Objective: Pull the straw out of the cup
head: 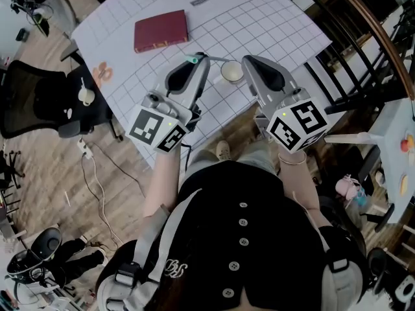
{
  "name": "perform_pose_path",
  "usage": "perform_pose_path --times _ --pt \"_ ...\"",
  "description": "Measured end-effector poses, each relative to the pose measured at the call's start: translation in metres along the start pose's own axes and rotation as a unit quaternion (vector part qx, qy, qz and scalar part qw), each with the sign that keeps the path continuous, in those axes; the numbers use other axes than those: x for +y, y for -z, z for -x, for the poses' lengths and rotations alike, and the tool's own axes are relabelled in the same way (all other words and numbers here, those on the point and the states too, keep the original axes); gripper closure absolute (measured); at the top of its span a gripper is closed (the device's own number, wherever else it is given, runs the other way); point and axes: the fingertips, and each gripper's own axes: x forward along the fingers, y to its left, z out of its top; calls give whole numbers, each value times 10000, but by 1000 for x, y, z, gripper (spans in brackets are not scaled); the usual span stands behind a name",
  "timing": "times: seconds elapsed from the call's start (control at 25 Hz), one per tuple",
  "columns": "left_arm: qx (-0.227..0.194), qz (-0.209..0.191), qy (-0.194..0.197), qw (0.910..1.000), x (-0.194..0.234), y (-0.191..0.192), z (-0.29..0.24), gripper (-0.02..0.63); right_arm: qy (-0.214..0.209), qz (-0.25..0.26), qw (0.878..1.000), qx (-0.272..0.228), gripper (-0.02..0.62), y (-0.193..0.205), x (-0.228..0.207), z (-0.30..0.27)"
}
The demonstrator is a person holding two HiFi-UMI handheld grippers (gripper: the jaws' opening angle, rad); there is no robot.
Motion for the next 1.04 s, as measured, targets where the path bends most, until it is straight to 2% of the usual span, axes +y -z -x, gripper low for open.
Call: perform_pose_path --times 1.04 --pt "54 34 224 9997 -7 5 -18 578 92 117 9998 120 597 -1 -9 4"
